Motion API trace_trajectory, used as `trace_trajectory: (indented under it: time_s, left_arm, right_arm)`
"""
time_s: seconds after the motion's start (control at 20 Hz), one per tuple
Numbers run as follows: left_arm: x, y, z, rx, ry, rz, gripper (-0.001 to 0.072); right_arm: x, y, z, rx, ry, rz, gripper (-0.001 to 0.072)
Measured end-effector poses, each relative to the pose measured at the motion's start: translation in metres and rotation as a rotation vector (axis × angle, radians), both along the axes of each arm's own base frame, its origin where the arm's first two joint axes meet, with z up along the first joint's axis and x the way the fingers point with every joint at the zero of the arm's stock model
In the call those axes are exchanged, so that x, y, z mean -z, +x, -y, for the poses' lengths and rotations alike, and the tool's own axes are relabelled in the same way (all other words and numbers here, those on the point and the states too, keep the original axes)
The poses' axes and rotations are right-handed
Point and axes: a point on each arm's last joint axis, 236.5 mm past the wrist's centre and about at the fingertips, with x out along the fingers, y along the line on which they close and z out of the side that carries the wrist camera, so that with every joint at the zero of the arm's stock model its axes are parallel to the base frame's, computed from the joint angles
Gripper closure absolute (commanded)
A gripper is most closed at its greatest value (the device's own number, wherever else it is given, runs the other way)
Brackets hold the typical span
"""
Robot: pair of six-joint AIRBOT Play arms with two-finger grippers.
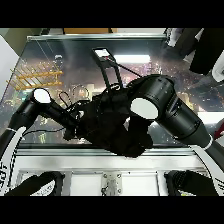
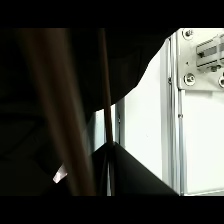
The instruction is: Fold the clothes and pants, and hang the long-sleeved shirts on hangers.
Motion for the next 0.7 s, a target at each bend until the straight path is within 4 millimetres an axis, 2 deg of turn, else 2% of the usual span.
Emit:
trace_trajectory:
  time_s: [0.45, 0.5, 0.55, 0.6, 0.7]
  left_arm:
    - [-0.0005, 0.0002, 0.0008, -0.001, -0.004, 0.000, 0.0693]
    - [-0.0006, 0.0001, 0.0009, -0.001, -0.004, 0.000, 0.0693]
    - [-0.0007, 0.0001, 0.0011, -0.001, -0.005, 0.000, 0.0693]
    - [-0.0008, -0.0001, 0.0008, 0.001, -0.006, 0.001, 0.0693]
    - [-0.0004, 0.0019, 0.0013, -0.011, -0.003, 0.002, 0.0693]
  right_arm:
    - [0.0011, -0.0083, -0.0059, -0.026, 0.006, -0.015, 0.0677]
    - [0.0007, -0.0090, -0.0051, -0.026, 0.005, -0.016, 0.0571]
    - [0.0014, -0.0100, -0.0027, -0.027, -0.005, -0.018, 0.0388]
    - [0.0028, -0.0096, 0.0016, -0.023, -0.022, -0.017, 0.0322]
    - [0.0000, -0.0111, 0.0015, -0.024, -0.010, -0.021, 0.0322]
